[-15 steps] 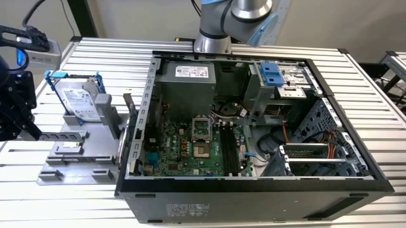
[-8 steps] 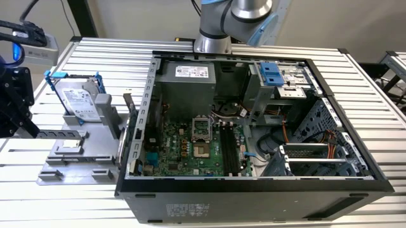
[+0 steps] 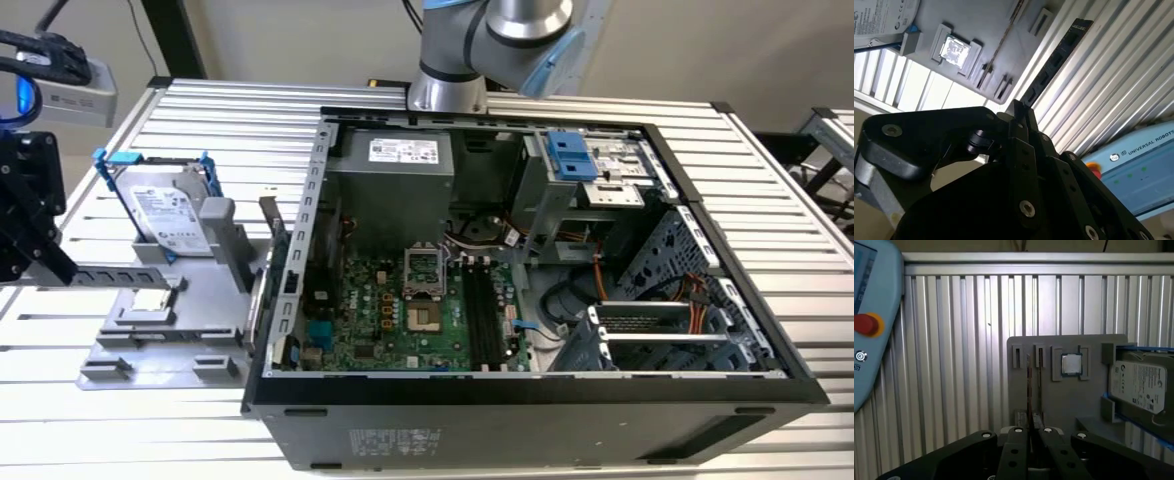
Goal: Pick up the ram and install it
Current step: 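Pick up the ram and move it above insertion slot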
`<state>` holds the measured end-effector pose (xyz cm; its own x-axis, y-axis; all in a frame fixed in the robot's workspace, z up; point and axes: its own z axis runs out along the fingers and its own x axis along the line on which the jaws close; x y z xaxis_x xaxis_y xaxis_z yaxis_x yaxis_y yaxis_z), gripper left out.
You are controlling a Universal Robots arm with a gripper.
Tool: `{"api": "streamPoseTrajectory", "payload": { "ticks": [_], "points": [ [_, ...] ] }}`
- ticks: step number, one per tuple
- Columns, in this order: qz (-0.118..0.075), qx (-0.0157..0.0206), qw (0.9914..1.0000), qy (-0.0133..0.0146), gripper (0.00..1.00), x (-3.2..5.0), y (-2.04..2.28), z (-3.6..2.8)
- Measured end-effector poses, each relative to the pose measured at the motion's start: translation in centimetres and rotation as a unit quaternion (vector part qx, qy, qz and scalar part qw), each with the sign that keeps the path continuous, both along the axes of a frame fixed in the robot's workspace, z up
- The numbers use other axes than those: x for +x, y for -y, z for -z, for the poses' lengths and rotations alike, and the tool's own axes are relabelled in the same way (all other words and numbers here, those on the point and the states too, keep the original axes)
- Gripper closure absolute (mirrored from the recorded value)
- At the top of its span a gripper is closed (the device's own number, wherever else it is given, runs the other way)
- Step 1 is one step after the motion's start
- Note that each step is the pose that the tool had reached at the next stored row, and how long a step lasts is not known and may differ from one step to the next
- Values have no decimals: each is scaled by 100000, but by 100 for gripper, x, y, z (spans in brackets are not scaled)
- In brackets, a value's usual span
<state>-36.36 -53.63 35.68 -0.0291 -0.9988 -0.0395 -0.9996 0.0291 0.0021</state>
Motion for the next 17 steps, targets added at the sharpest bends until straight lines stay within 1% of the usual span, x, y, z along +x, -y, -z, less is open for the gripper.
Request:
{"api": "streamPoseTrajectory", "payload": {
  "ticks": [11, 17],
  "points": [
    [134, 2, 100000, 2, 100, -1, 0, -112],
    [137, -2, 100000, -1, 100, -1, 0, -193]
  ]
}}
